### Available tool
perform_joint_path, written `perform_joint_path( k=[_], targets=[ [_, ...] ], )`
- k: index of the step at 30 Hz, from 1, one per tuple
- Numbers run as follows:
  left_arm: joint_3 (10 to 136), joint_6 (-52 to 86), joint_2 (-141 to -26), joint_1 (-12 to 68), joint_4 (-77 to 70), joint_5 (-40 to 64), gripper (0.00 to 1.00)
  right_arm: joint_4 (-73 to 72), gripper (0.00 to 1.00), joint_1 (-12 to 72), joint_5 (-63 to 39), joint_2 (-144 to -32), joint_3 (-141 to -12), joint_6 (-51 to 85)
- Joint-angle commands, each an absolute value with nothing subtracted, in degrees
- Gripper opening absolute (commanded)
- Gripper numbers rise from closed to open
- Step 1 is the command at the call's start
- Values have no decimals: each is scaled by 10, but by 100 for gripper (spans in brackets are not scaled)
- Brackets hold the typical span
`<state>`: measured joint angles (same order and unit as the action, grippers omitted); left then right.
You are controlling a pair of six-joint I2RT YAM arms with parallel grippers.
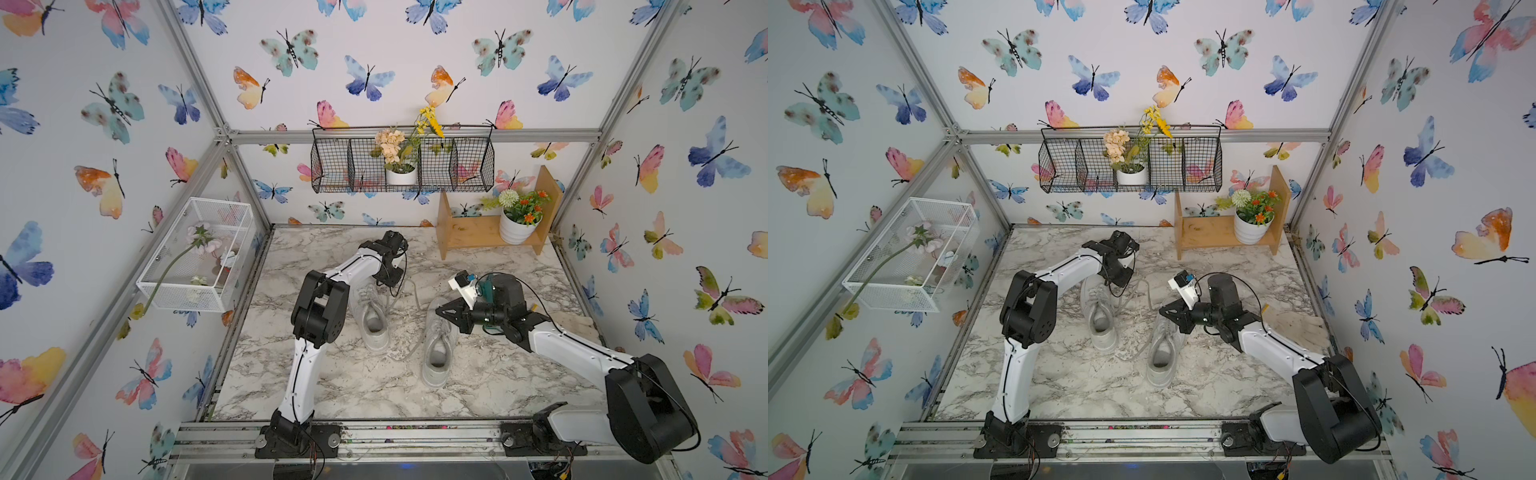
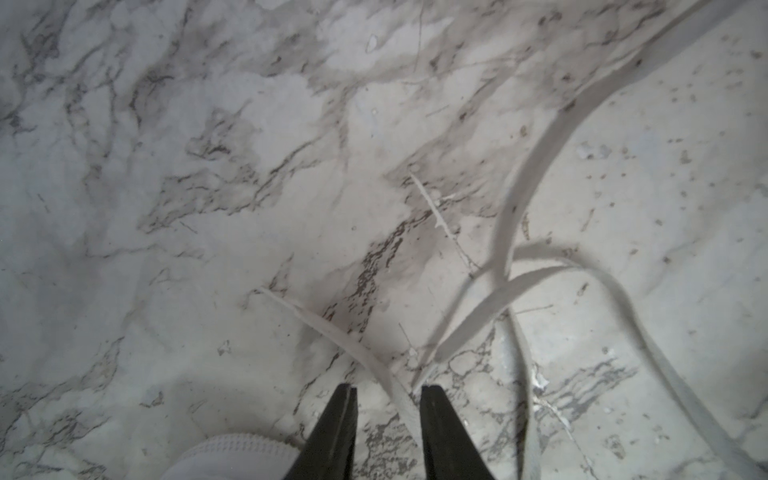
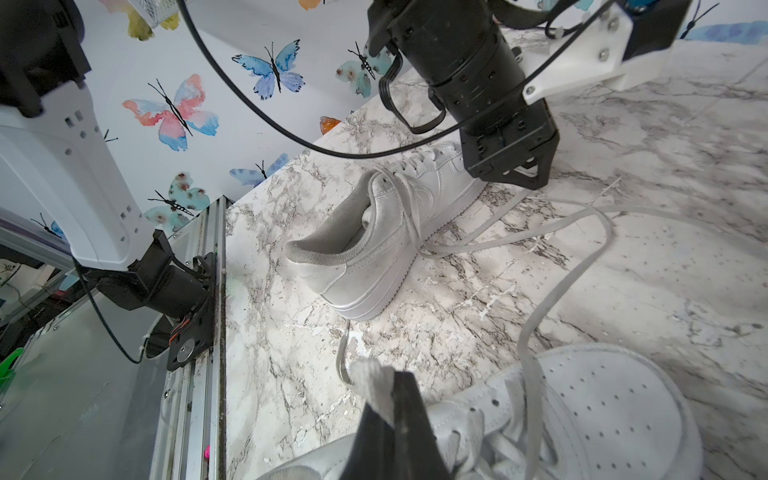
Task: Tie the shoes
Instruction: Wrap the shoelace around the shoelace.
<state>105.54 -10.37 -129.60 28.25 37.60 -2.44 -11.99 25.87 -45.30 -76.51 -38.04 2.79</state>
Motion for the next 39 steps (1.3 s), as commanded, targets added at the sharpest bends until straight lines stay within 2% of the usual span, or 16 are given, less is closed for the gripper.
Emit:
perform_joint_path(
  k=[1, 8, 24, 29, 35, 39],
  targets=[
    [1065, -119, -1313, 285, 390, -7, 32, -113, 2, 261, -449, -763, -395, 26],
    [1063, -123, -1310, 285, 389, 30, 33, -101, 2, 261, -443, -765, -397, 20],
    [1100, -131, -1362, 286, 393, 44, 35, -80, 2, 261, -432, -762, -407, 15],
    [1100, -131, -1365, 286, 390, 57, 27, -79, 2, 261, -432, -762, -408, 17],
    [1085, -130, -1354, 285, 375, 65, 5, -78, 2, 261, -427, -757, -408, 18],
    [1061, -123, -1318, 284, 359, 56, 0, -76, 2, 261, -416, -754, -407, 21]
  ],
)
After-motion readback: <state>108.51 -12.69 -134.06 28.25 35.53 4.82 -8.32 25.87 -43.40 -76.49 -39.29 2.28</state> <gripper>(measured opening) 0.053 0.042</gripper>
